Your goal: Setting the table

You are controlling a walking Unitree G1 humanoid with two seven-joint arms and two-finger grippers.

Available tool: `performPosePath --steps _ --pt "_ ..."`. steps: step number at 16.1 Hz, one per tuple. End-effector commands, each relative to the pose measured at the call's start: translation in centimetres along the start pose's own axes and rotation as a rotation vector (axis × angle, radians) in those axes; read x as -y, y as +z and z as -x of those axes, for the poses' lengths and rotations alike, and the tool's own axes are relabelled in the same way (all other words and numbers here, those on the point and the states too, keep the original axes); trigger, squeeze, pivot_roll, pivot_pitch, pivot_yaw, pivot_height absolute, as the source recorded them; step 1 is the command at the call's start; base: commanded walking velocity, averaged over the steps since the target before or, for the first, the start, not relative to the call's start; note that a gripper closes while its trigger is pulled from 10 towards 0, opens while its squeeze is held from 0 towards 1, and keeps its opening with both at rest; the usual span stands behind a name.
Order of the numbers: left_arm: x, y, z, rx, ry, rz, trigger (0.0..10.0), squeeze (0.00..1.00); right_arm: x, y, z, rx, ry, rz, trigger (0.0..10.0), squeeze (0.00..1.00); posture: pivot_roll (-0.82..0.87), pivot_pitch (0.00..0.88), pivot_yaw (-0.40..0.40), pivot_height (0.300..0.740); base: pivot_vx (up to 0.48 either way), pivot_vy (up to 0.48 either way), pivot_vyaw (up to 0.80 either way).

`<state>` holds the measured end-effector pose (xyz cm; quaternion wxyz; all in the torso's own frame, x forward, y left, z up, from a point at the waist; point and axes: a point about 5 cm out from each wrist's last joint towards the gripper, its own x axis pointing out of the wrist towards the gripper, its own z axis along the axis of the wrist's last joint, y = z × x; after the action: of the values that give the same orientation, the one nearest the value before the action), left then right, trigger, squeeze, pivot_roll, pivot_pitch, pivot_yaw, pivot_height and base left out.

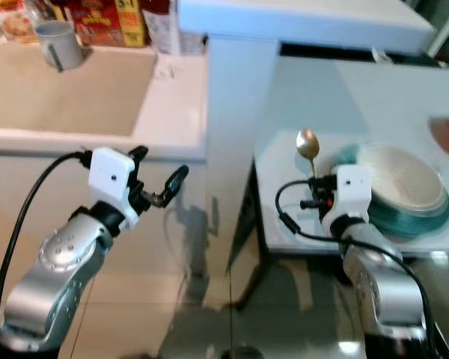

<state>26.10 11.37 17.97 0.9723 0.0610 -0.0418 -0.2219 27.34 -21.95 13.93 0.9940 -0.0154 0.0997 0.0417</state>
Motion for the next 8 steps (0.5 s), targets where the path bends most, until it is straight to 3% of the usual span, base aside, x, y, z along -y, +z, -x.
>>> performPosePath --steps 1,3,8 --pt "-0.1 0.4 0.2 0.023 -0.009 0.008 10.0 0.00 -0.2 0.5 -0.1 0.016 -0.002 0.007 10.0 0.00 -0.03 0.111 -0.056 0.740 0.000 0.000 0.00" --pt "0.6 0.5 0.4 0.031 -0.077 0.022 10.0 0.00 0.0 0.6 -0.4 0.010 -0.004 0.014 10.0 0.00 -0.03 0.111 -0.056 0.740 0.000 0.000 0.00" --pt "4.4 0.9 2.1 0.012 -0.443 0.079 10.0 0.00 1.3 0.3 -1.6 -0.043 -0.058 0.045 10.0 0.00 -0.02 0.112 -0.059 0.740 0.000 0.000 0.00"
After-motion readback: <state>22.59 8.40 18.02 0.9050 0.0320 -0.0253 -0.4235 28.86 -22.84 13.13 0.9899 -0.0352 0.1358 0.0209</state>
